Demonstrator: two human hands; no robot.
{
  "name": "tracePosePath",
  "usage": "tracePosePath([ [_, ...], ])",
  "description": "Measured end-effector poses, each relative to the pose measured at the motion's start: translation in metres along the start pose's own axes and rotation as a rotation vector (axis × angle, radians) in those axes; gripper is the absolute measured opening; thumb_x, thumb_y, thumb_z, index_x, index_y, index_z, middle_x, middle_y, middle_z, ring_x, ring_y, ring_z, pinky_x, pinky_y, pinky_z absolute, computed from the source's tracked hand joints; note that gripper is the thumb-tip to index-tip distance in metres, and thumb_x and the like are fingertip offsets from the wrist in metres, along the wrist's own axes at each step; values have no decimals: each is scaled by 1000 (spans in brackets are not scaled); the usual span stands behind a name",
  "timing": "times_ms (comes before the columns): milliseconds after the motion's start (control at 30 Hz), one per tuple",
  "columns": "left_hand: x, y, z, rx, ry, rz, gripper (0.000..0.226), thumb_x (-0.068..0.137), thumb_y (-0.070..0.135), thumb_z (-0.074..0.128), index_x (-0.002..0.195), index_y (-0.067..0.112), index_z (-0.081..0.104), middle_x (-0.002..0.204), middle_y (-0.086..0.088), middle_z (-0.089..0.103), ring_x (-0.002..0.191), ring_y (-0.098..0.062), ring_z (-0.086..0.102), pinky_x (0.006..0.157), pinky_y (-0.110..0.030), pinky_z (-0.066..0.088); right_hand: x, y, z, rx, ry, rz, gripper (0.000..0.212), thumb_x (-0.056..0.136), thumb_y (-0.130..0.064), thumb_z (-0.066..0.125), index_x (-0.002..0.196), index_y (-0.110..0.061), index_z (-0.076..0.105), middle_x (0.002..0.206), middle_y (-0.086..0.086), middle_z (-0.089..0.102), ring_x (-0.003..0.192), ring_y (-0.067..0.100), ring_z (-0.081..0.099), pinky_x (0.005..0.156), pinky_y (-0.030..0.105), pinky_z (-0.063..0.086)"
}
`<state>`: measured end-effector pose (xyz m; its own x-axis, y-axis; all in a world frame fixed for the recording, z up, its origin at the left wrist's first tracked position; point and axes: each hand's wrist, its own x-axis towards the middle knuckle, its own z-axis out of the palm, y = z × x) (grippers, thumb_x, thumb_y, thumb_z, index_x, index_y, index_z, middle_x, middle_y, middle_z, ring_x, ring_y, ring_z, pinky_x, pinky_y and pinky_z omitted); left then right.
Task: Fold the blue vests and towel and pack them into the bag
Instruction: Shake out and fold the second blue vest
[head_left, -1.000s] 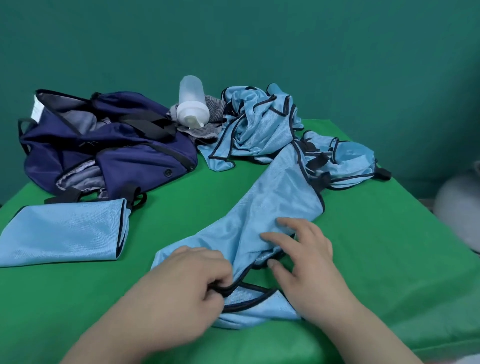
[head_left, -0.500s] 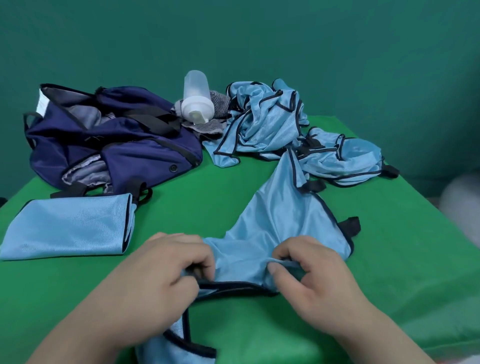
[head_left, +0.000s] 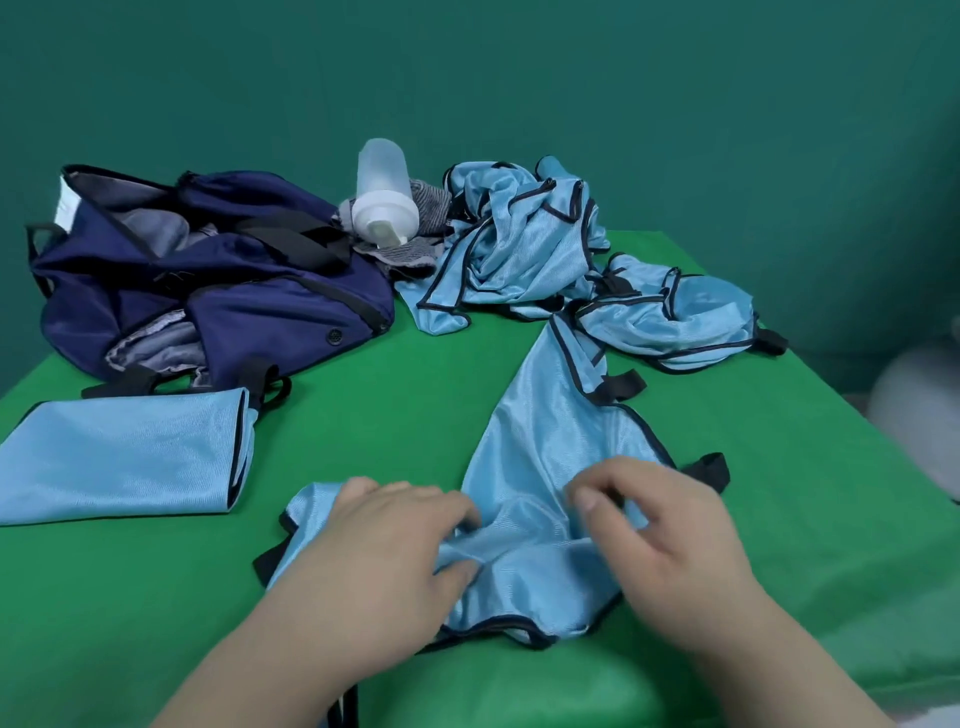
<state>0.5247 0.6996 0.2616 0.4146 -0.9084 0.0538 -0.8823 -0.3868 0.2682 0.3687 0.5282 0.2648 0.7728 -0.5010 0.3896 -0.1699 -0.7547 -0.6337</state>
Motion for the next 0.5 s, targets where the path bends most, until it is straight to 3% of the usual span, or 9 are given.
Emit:
tracePosePath([
  [100, -4, 0, -6, -15, -48, 54, 15, 91, 51, 52, 89, 36, 50, 90, 19, 54, 94, 1, 45, 101, -25, 24, 9, 14, -1, -228, 125, 112, 33, 86, -46, 51, 110, -30, 68, 108, -20, 63, 109, 5, 54, 97, 23, 40],
  [167, -7, -3, -9, -35, -98, 70, 18, 84, 50, 53, 79, 34, 46, 84, 16, 53, 90, 1, 45, 98, -22, 25, 12, 19, -1, -364, 11, 226, 49, 90, -45, 56, 136, -29, 55, 135, -14, 54, 129, 12, 44, 112, 37, 31],
  [233, -9, -4, -11, -56, -110, 63, 19, 81, 51, 50, 77, 33, 46, 84, 13, 54, 89, -1, 47, 96, -21, 26, 12, 19, -1, -433, -105, 345, 56, 93, -48, 53, 146, -34, 42, 144, -15, 46, 135, 12, 39, 115, 42, 20],
  [333, -9, -2, -13, -105, 1, -3, 16, 90, 56, 49, 83, 41, 49, 89, 16, 58, 91, 3, 48, 96, -18, 27, 11, 16, 2, -456, -117, 341, 41, 95, -47, 51, 135, -37, 54, 124, -17, 57, 121, 9, 49, 109, 37, 17],
  [400, -7, 0, -14, -139, 89, -60, 14, 92, 60, 45, 94, 48, 51, 90, 20, 60, 91, 7, 49, 97, -19, 30, 10, 12, 4, -422, -101, 280, 28, 95, -41, 54, 120, -36, 64, 106, -18, 59, 105, -1, 51, 105, 32, 20],
  [500, -2, 3, -13, -98, 124, -96, 44, 85, 67, 27, 111, 45, 55, 98, 26, 55, 100, 6, 49, 97, -27, 35, 6, 5, 8, -302, -124, 182, 14, 89, -33, 56, 97, -36, 67, 93, -20, 61, 83, -14, 46, 104, 31, 30],
])
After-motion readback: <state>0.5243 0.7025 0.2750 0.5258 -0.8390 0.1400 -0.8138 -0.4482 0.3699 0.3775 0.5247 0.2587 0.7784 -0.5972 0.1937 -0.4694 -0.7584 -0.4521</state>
